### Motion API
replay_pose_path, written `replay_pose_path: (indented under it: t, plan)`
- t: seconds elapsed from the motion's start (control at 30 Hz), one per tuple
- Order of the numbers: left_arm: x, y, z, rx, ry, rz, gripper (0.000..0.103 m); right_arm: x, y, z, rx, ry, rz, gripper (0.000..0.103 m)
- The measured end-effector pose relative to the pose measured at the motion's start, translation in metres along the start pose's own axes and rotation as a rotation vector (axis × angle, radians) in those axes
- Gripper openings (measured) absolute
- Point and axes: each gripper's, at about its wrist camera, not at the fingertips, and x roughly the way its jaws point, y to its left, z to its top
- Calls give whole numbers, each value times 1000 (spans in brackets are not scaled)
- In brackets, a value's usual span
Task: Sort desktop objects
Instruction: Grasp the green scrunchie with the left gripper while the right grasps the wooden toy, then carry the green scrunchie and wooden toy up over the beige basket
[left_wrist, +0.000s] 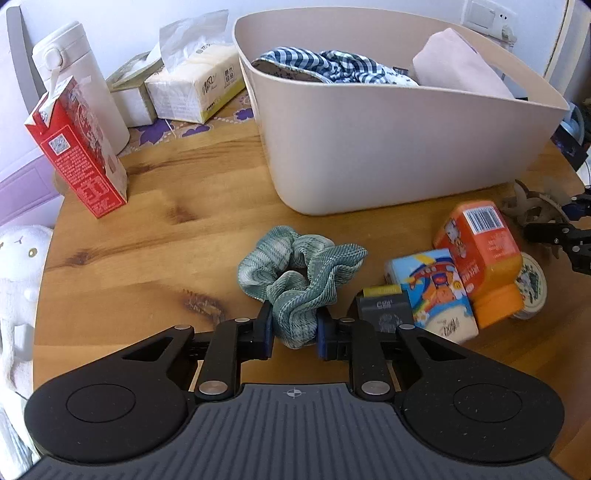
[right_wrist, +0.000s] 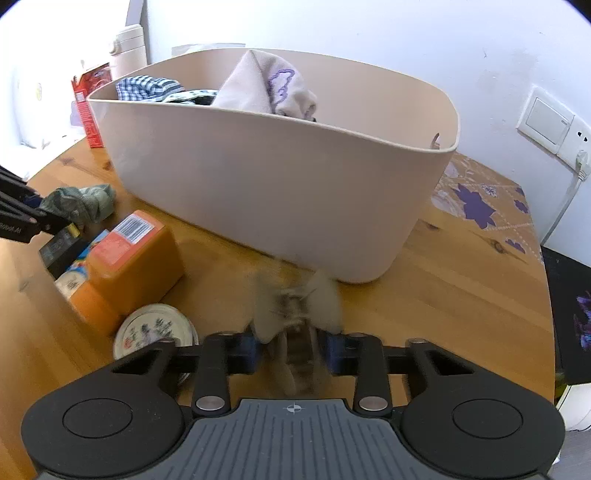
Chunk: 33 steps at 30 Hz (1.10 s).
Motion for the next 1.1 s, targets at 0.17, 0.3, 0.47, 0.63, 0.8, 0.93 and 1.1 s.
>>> replay_pose_path:
  t: [0.17, 0.3, 0.47, 0.63, 0.8, 0.93, 1.1]
  plan:
    - [-8, 0, -6, 7, -6, -7, 21, -8, 1, -3, 5, -7, -5, 30]
    - [-18, -1, -12, 10, -18, -14, 21, -24, 7, -4, 18, -30, -17, 30]
    - [-34, -3, -19, 35, -38, -13, 21, -45, 12, -5, 27, -62, -27, 30]
    - [-52, -1, -24, 46, -67, -22, 21, -70, 18, -13, 35, -95, -36, 30]
    - [-70, 2, -30, 59, -98, -26, 21, -91, 27, -17, 40, -126, -51, 31]
    - [-87, 5, -32, 63, -126, -32, 21, -109, 32, -17, 45, -156, -65, 31]
    - [-109, 10, -33, 66, -160, -38, 21, -131, 38, -10, 37, -204, -78, 31]
